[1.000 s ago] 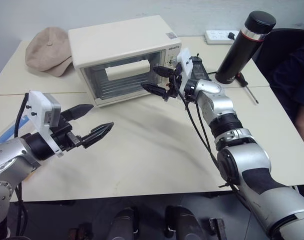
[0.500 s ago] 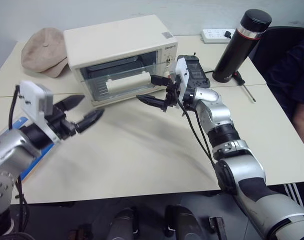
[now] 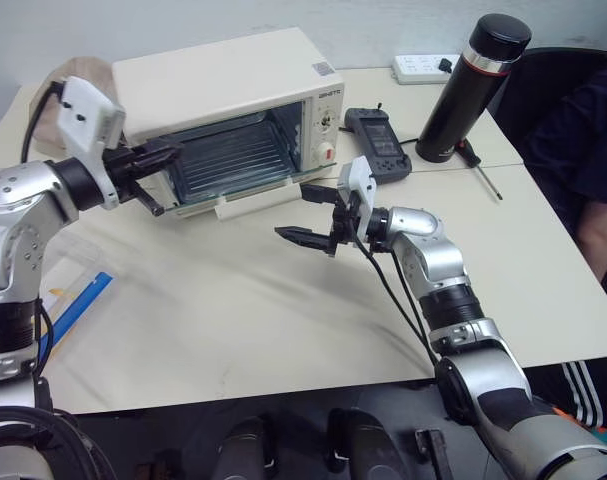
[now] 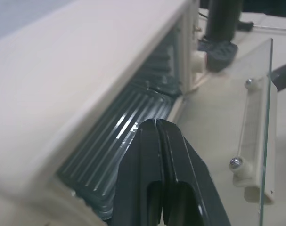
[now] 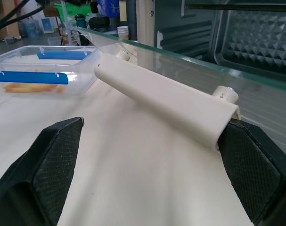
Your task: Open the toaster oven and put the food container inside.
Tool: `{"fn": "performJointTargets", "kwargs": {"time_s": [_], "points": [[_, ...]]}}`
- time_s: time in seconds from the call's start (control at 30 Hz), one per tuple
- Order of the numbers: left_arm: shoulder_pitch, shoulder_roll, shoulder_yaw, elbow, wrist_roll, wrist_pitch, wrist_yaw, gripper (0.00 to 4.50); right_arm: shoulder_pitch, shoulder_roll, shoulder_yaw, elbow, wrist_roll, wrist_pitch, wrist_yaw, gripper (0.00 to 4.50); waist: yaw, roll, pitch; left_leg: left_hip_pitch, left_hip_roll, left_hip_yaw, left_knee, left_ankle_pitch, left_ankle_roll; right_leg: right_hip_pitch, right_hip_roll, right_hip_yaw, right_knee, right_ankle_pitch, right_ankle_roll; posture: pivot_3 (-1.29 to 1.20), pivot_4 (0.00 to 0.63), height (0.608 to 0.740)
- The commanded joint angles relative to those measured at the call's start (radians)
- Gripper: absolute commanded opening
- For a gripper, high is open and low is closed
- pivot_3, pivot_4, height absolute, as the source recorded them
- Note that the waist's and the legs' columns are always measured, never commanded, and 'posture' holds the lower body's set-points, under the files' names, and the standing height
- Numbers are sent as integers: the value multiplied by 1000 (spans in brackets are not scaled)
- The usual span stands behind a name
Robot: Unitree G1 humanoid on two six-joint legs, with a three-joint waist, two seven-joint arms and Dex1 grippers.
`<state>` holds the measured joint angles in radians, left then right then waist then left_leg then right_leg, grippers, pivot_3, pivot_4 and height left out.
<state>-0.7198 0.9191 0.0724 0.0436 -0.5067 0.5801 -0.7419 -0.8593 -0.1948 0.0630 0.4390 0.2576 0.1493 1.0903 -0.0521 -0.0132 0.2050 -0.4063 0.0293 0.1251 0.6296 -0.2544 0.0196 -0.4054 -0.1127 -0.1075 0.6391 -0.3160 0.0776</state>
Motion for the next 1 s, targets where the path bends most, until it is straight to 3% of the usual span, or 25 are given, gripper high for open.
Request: {"fn": "performJointTargets", "kwargs": {"time_s": [0.03,0.27,0.4,0.5,0.77,1.0], "points": [[-18,6,-55,11,47,-27,-110,6,32,-21,-14,-90,17,14,-37,4500,0,0,0,0,0,0,0,0,0,-1,0,0,1,0,0,0,150,740],[9,12,-104,-15,114,-43,-203,6,192,-184,-61,-325,59,122,-51,4500,21,-1,0,-2,0,2,4,-1,1,-4,-1,3,5,0,0,0,150,740],[123,63,-100,-107,128,-31,-260,6,334,-376,-126,-580,205,304,40,4500,25,-1,0,-2,0,3,5,-2,3,-4,-2,4,5,0,0,0,150,740],[221,78,-87,-165,142,-29,-254,6,374,-454,-166,-693,312,398,60,4500,22,-1,0,-1,1,4,6,-2,3,-4,-3,4,5,0,0,0,150,740],[363,51,-43,-261,173,2,-156,6,306,-465,-179,-739,430,488,11,4500,27,-2,0,0,2,3,9,-4,3,-4,-5,5,5,-1,-2,0,150,740],[658,28,291,-498,101,149,-58,6,176,-419,-77,-646,411,436,84,4500,15,-3,0,-1,4,5,9,-5,4,-4,-5,5,6,-1,-2,0,150,740]]}}
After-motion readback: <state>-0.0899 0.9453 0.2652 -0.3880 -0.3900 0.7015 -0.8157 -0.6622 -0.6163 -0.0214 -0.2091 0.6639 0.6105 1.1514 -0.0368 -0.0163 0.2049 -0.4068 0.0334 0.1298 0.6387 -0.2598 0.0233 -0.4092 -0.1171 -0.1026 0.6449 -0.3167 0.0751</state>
